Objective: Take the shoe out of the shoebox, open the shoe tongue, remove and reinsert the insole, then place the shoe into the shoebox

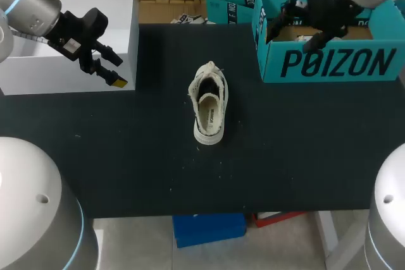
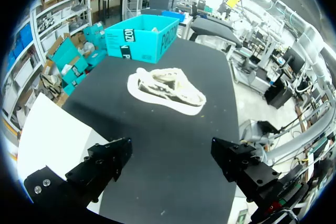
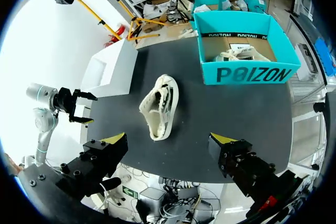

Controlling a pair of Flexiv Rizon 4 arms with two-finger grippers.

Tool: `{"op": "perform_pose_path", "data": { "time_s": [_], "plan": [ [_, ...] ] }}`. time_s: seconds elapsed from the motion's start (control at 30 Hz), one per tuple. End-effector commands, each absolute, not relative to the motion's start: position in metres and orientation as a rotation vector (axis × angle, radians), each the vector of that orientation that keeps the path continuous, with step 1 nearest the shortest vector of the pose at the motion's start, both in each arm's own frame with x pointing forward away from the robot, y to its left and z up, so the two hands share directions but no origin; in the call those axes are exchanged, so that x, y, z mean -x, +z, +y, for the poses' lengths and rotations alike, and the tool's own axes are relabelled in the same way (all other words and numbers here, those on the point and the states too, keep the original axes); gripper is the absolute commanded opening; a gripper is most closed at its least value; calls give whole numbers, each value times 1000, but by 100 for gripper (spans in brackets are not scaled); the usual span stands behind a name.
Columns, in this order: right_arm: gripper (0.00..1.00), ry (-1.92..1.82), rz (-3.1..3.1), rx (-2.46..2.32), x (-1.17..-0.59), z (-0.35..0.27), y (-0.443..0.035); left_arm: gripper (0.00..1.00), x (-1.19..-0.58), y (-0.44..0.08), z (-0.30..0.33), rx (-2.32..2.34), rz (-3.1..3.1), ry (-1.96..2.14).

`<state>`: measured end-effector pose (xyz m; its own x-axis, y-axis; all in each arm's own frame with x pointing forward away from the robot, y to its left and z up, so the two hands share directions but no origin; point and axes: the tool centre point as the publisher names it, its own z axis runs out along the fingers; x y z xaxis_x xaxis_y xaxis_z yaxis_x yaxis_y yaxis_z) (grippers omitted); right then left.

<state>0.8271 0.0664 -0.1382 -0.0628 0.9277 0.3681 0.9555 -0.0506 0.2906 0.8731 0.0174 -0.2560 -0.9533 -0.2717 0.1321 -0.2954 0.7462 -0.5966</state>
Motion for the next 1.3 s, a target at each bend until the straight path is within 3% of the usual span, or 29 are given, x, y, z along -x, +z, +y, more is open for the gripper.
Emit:
{"op": "perform_pose_path", "data": {
  "time_s": [0.03,0.3,0.33,0.37,0.43,0.5,0.63,0.67,0.7,1.13,1.3],
  "plan": [
    [100,-397,-2179,2236,-879,102,-154,100,-872,-256,17,-475,-2906,999],
    [100,-229,-2198,2221,-891,128,-190,100,-872,-256,17,-475,-2906,999],
    [98,-216,-2195,2214,-891,130,-195,100,-872,-256,17,-475,-2906,999],
    [91,-213,-2190,2204,-892,132,-200,100,-872,-256,17,-475,-2906,999],
    [95,-183,-2194,2179,-893,136,-209,100,-872,-256,17,-475,-2906,999],
    [82,-159,-2194,2154,-894,140,-218,100,-872,-256,17,-475,-2906,999],
    [85,-101,-2191,2132,-894,144,-236,100,-872,-256,17,-475,-2906,999],
    [96,-93,-2185,2127,-894,146,-240,100,-872,-256,17,-475,-2906,999],
    [98,-80,-2185,2117,-894,147,-245,100,-872,-256,17,-475,-2906,999],
    [60,-38,-2192,2124,-899,147,-291,100,-872,-256,17,-475,-2906,999],
    [63,-31,-2182,2133,-901,145,-312,100,-872,-256,17,-475,-2906,999]
  ]
}}
